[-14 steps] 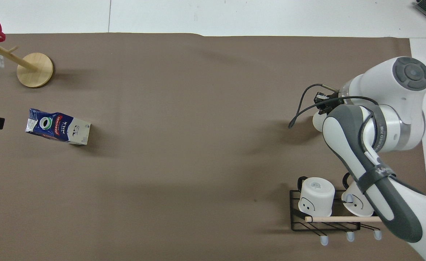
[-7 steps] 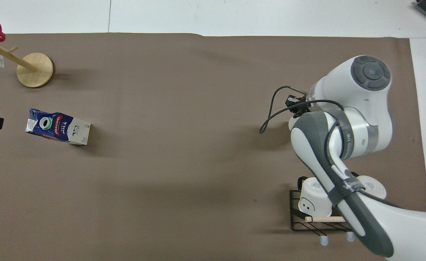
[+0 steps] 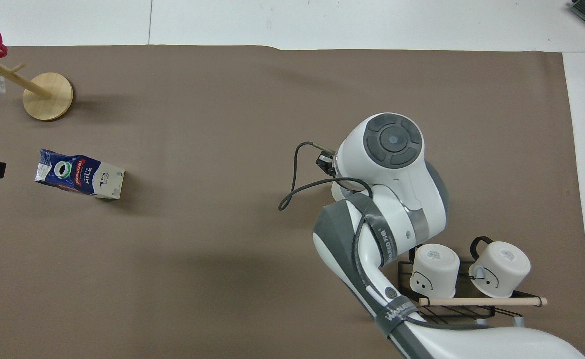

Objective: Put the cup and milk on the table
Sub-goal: 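Carry the mug toward the table center and lower it down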

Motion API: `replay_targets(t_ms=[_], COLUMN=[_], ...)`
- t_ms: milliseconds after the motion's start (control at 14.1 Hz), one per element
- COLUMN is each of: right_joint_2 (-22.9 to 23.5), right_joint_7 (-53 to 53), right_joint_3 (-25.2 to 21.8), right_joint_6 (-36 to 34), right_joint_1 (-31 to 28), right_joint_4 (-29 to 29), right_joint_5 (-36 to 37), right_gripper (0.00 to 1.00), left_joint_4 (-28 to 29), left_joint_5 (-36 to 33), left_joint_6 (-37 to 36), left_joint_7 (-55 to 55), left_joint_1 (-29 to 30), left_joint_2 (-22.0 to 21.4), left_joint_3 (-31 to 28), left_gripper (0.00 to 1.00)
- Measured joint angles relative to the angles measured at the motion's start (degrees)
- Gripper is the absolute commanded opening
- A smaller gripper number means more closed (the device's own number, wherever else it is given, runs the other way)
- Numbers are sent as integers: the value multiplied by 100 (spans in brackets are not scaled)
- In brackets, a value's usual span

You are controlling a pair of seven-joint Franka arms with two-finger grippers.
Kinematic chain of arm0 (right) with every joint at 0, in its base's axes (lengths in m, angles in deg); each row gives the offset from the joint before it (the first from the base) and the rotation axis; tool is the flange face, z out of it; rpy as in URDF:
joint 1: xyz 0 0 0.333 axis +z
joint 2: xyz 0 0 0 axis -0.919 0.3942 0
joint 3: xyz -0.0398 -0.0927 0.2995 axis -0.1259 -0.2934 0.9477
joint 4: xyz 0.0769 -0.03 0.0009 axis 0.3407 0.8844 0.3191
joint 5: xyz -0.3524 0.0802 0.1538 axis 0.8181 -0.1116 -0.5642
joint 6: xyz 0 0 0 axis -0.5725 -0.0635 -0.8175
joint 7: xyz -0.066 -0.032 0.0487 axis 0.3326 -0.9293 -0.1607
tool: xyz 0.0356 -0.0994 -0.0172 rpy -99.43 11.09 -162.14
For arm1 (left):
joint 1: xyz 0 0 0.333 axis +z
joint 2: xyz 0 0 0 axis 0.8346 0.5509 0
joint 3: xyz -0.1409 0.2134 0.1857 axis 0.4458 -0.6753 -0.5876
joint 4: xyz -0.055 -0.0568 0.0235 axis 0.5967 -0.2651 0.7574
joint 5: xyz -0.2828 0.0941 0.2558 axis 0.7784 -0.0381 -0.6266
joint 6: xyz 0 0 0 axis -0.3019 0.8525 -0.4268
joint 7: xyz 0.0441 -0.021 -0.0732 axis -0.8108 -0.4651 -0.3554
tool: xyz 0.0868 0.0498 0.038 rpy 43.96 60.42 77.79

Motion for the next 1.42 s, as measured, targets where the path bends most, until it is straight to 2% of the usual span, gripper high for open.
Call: replay_targets(t_ms=[567,1417], right_joint_2=[610,749], right_joint_7=[606,614], right_joint_3=[1,-9], right_joint_6=[369,534], right_joint_1=[796,875], right_joint_4=[-308,-278], right_joint_5=[4,148], right_gripper=[0,0], left_joint_4=[0,0], left_joint_5=[0,0], left_joint_6=[0,0], left_joint_7=[0,0], left_joint_1=[-32,-39], left_joint_2=[0,0], left_joint_3=[10,10], left_gripper=[100,100])
